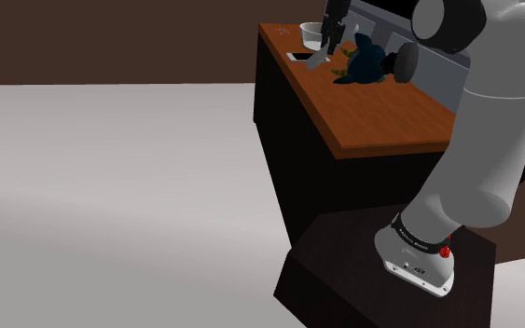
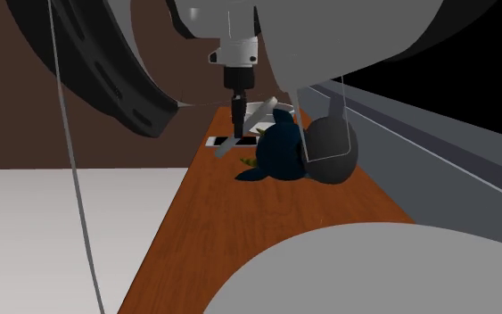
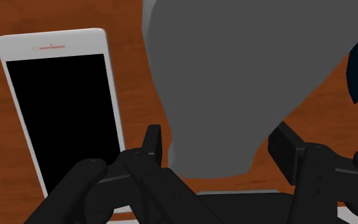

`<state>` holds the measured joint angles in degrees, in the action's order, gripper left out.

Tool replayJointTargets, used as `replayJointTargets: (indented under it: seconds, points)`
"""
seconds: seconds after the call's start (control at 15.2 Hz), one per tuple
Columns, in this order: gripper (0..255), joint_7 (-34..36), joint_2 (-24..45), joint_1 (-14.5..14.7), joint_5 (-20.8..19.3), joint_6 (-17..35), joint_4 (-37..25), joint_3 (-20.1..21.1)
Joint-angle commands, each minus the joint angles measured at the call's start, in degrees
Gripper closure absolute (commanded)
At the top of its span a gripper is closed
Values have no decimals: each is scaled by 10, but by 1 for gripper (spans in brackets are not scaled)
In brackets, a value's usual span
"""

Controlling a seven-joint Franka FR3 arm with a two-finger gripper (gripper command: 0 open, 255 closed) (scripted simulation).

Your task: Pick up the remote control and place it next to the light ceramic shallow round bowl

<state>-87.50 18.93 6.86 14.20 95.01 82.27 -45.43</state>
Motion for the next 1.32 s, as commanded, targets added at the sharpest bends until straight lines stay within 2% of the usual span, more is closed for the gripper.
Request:
replayJointTargets:
  seconds: [0.0, 0.46, 0.99, 1.06, 1.25]
  points:
    - [255, -1, -1, 5, -2, 18, 23, 1]
    - [255, -4, -1, 12, 1, 72, 78, 3]
    - [255, -5, -1, 13, 1, 71, 78, 2]
    - [0, -5, -3, 13, 0, 71, 79, 2]
    - [0, -6, -5, 13, -1, 71, 80, 1]
